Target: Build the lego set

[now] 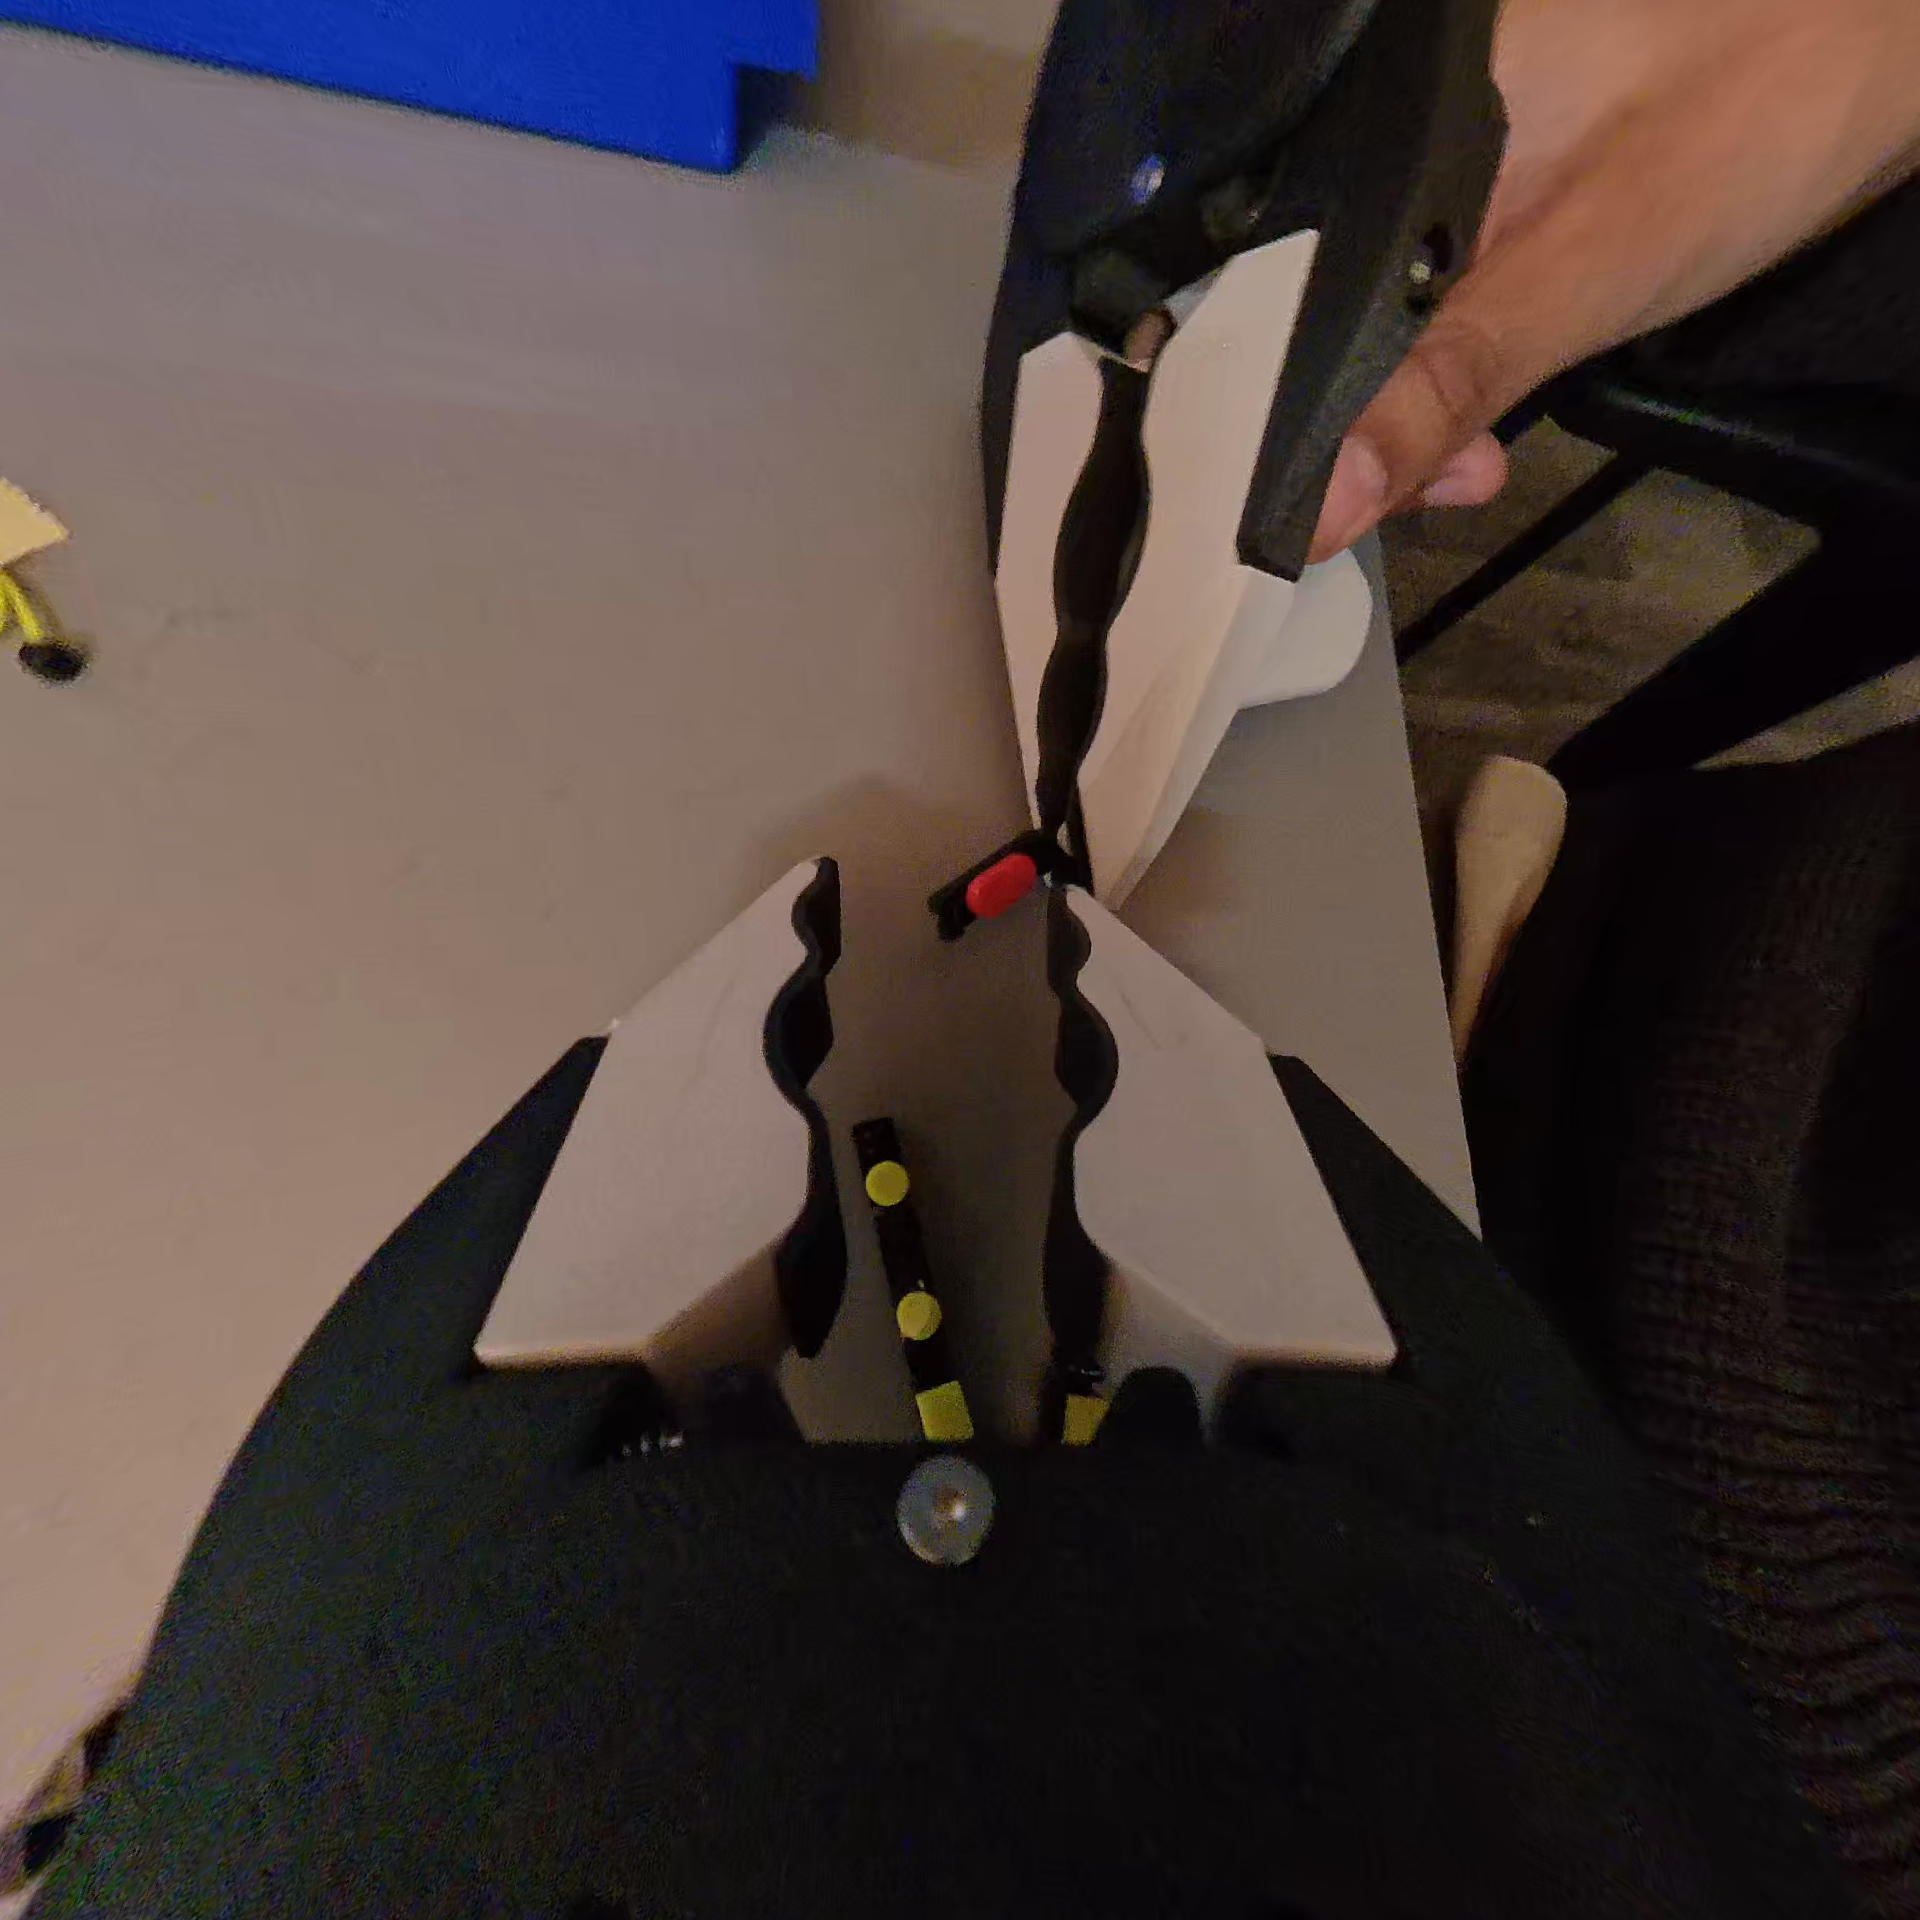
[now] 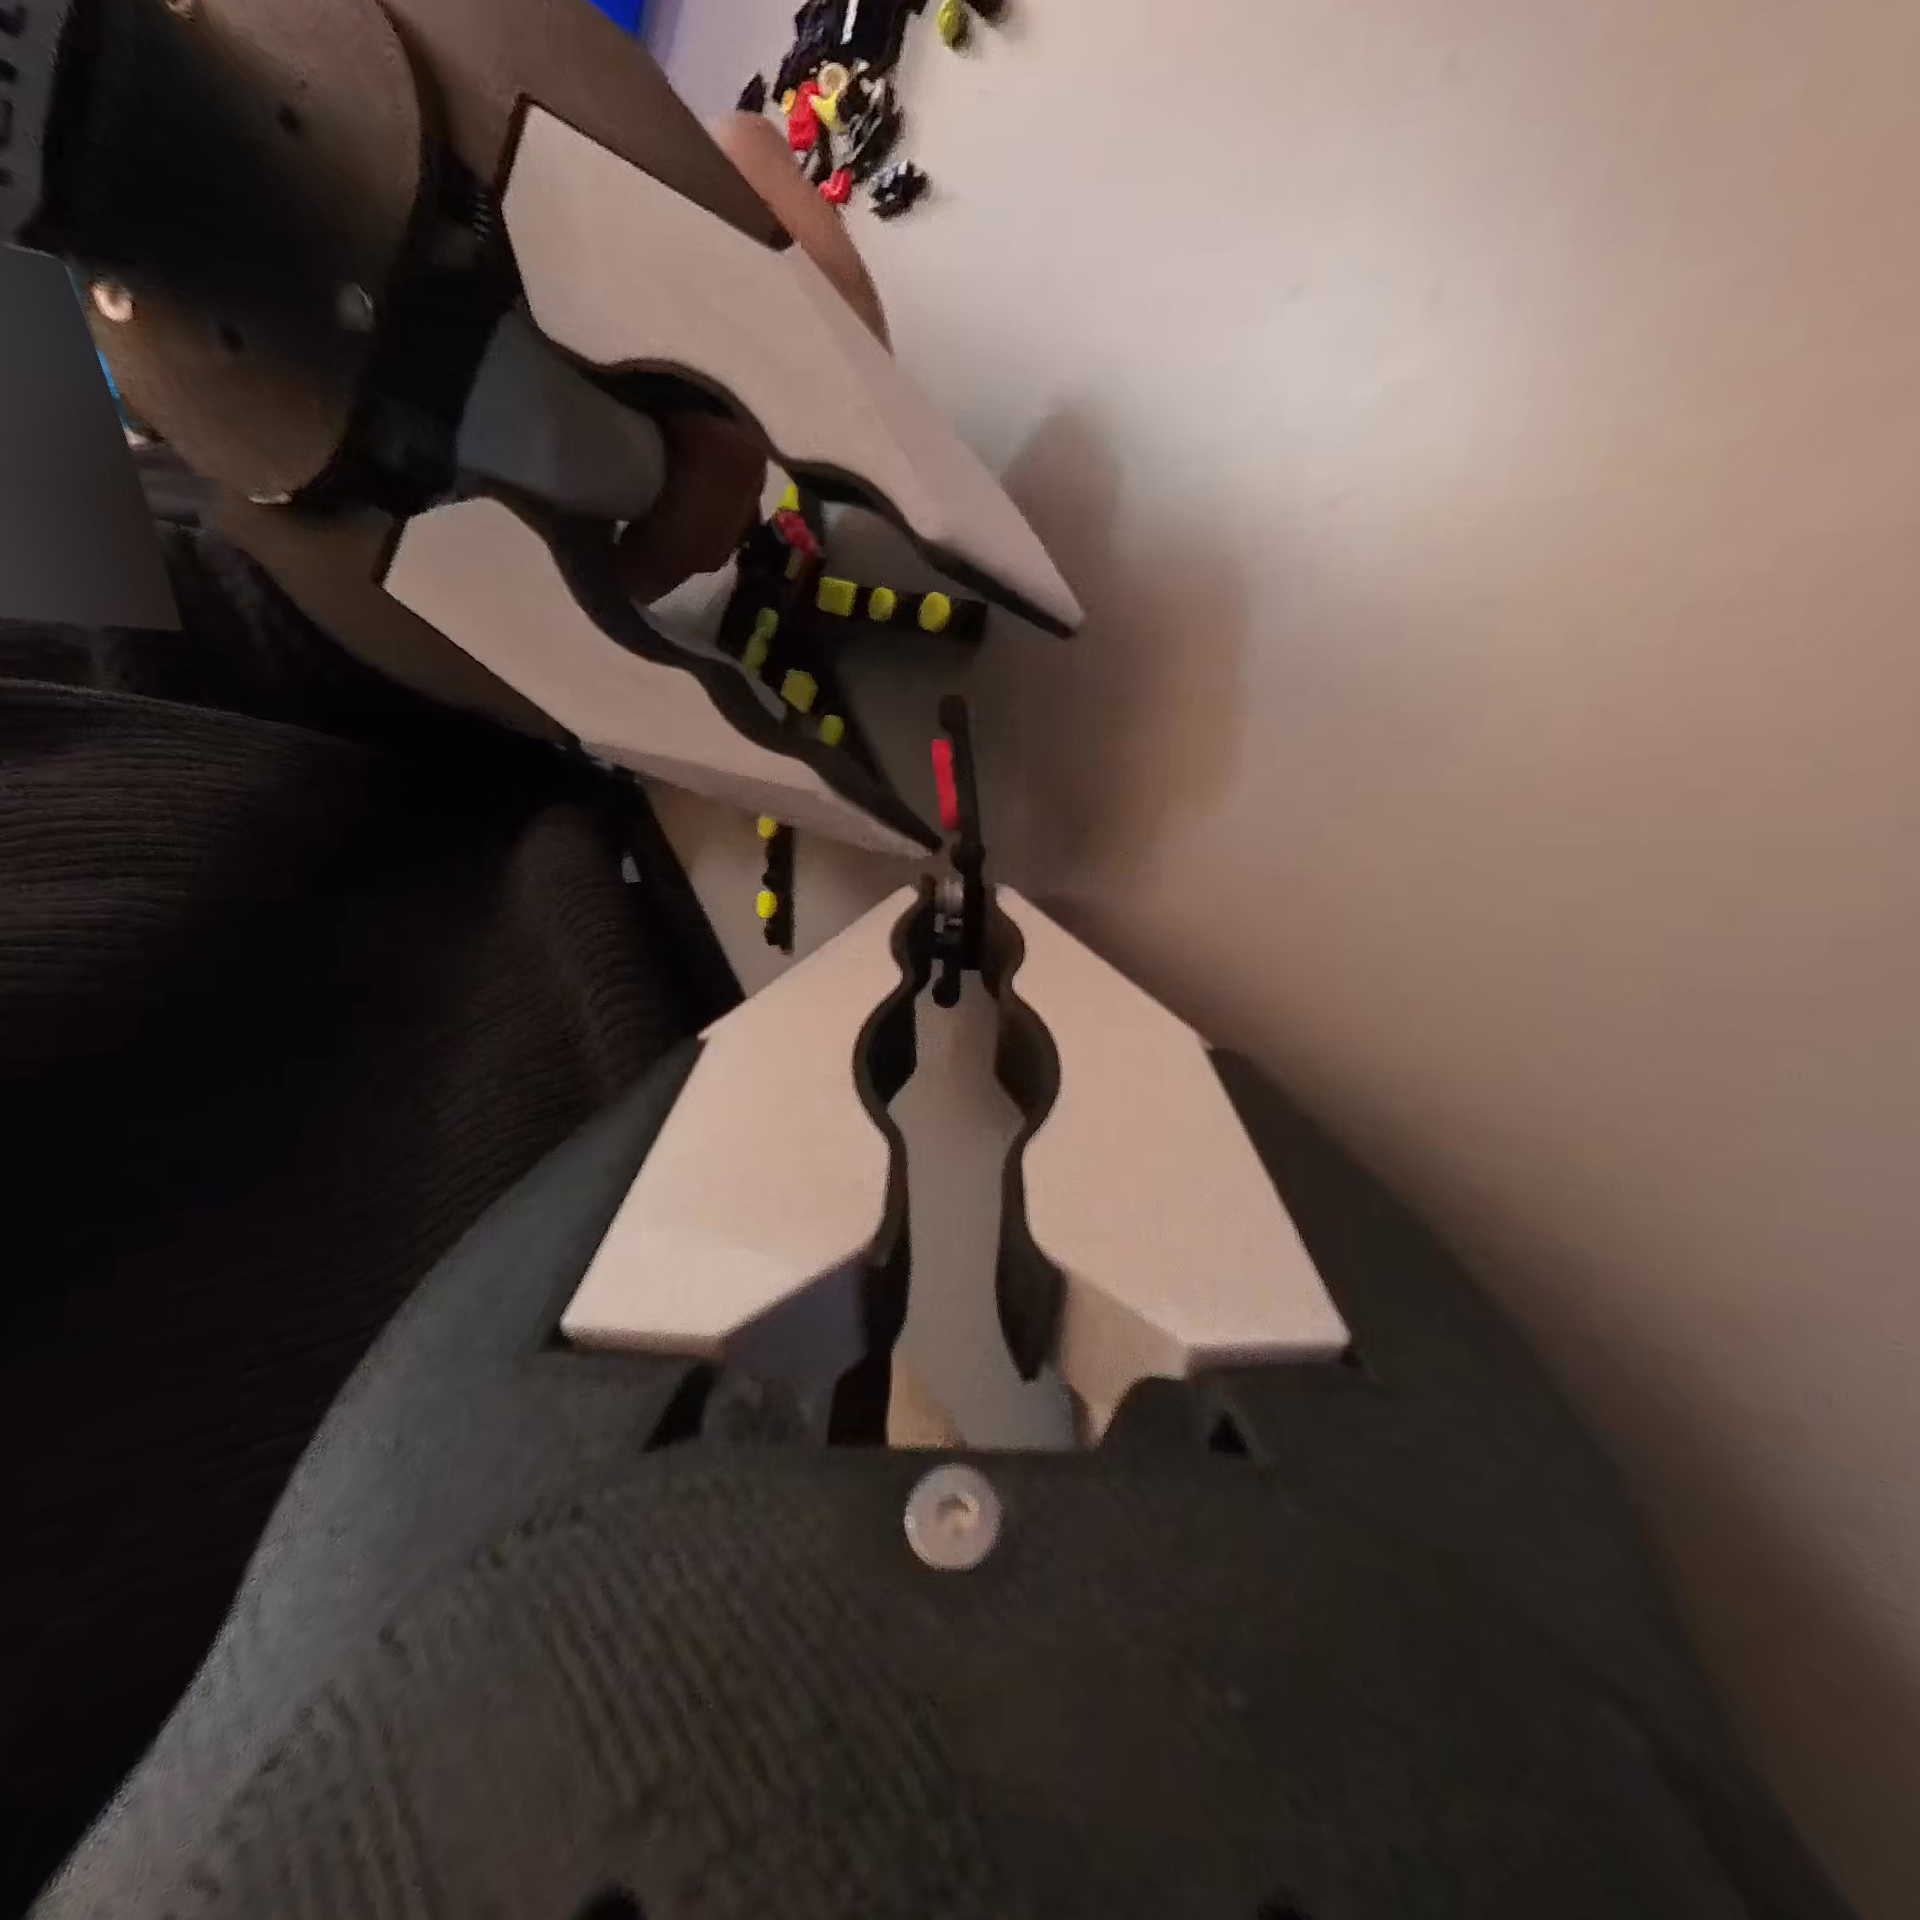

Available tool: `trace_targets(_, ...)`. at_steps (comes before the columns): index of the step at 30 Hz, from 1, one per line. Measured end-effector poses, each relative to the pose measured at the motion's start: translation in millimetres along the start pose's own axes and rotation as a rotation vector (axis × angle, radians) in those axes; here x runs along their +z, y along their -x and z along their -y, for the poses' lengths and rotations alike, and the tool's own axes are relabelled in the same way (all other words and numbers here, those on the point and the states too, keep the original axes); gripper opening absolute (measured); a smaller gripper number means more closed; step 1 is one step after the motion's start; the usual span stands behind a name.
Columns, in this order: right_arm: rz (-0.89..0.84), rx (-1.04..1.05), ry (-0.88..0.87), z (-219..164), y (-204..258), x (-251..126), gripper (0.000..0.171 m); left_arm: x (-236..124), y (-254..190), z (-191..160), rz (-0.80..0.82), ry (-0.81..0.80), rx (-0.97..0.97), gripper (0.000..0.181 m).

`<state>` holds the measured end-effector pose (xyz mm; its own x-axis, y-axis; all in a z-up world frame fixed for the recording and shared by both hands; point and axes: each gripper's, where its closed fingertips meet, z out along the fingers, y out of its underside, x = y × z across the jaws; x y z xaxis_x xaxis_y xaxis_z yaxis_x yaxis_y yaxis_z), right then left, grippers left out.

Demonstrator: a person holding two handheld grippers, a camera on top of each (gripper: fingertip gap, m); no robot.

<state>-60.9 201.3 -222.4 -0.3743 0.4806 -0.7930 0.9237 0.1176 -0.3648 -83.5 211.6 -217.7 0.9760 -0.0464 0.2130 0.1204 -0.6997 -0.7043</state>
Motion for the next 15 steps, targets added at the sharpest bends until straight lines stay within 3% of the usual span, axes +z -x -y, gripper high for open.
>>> trace_targets(1, 0.021, 0.004, 0.002, -1, 3, 1, 0.006, 0, -3, 1, -0.012, -0.001, 0.039, 0.037)
trace_targets(5, 0.034, 0.021, -0.001, -2, 1, -1, 0.01, 2, -6, -4, 0.0, 0.041, 0.161, 0.014)
trace_targets(11, -0.004, 0.017, -0.071, 8, -7, -11, 0.029, 8, 5, -12, 0.043, 0.116, 0.125, 0.012)
trace_targets(15, -0.19, -0.171, -0.124, 19, -19, -30, 0.04, 7, 14, -14, 0.07, 0.135, 0.062, 0.014)
